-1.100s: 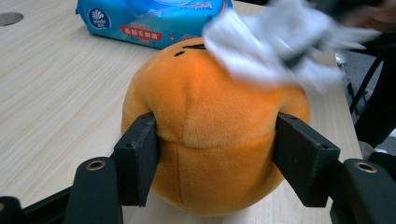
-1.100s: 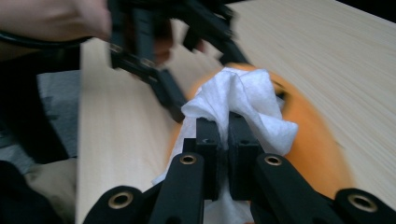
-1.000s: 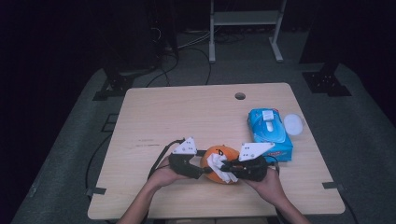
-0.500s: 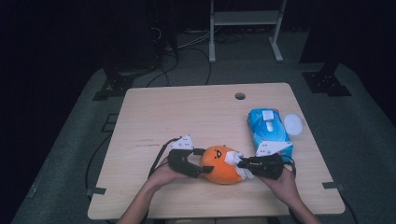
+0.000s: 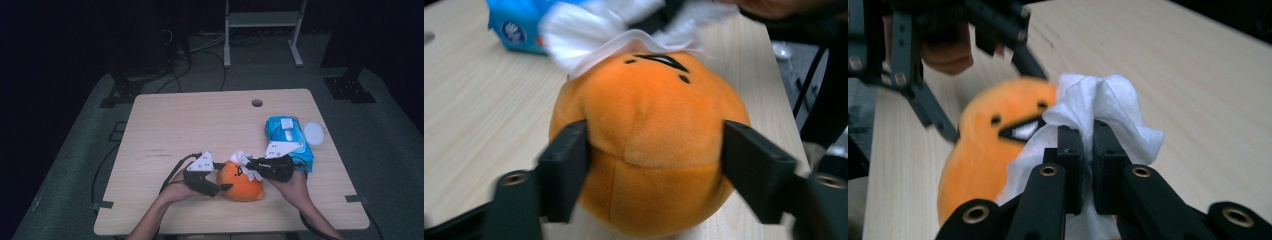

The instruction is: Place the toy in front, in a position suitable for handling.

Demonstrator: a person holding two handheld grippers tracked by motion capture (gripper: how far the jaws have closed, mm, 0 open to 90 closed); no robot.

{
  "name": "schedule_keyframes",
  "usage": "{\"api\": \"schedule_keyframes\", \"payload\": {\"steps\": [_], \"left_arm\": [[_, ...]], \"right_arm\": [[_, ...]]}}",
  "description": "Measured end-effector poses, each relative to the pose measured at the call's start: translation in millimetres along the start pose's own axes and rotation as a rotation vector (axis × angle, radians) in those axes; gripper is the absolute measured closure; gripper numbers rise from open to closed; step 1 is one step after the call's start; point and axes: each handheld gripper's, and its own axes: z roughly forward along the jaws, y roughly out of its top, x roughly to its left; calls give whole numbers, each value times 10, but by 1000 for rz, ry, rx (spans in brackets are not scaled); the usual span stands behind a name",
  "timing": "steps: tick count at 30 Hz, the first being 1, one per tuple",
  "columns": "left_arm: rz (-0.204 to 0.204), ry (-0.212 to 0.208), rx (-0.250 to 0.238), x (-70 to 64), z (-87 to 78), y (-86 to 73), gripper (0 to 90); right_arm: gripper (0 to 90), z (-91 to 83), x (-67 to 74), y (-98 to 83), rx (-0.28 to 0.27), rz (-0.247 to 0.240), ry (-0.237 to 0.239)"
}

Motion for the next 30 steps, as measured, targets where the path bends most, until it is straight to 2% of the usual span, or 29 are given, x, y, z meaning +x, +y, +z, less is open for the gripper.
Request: {"api": "schedule_keyframes", "payload": {"steps": [1,3,4,6,9,11,14,16,17,20,24,27,30], "left_arm": [[-34,-4,-16,15,2,-4,221],[-104,-20,-12,50,19,-6,144],[-123,-35,-11,57,38,-12,142],[-129,-54,-17,44,55,-17,172],[-58,-41,-12,-28,43,33,272],[-13,-29,-7,-81,43,64,307],[53,-19,-2,-169,60,119,329],[103,-9,12,-222,70,146,335],[115,-7,19,-236,69,149,338],[120,-4,23,-231,59,128,344],[122,-3,19,-225,59,106,345],[121,-4,18,-217,61,102,345],[145,-1,22,-227,69,110,345]], "right_arm": [[840,0,-3,-50,2,13,5],[841,-30,16,-128,-7,33,18],[841,-55,29,-152,-13,42,21],[841,-109,66,-167,-9,34,17],[840,-179,137,-155,0,12,12],[840,-219,192,-108,-4,-14,9],[840,-234,291,6,-42,-43,64],[840,-174,399,117,-33,-96,78],[840,-140,430,157,-27,-115,77],[841,-81,405,218,-21,-124,64],[841,-113,220,170,-10,-77,8],[841,-166,127,58,1,-39,0],[840,-211,142,-6,-18,-9,17]]}}
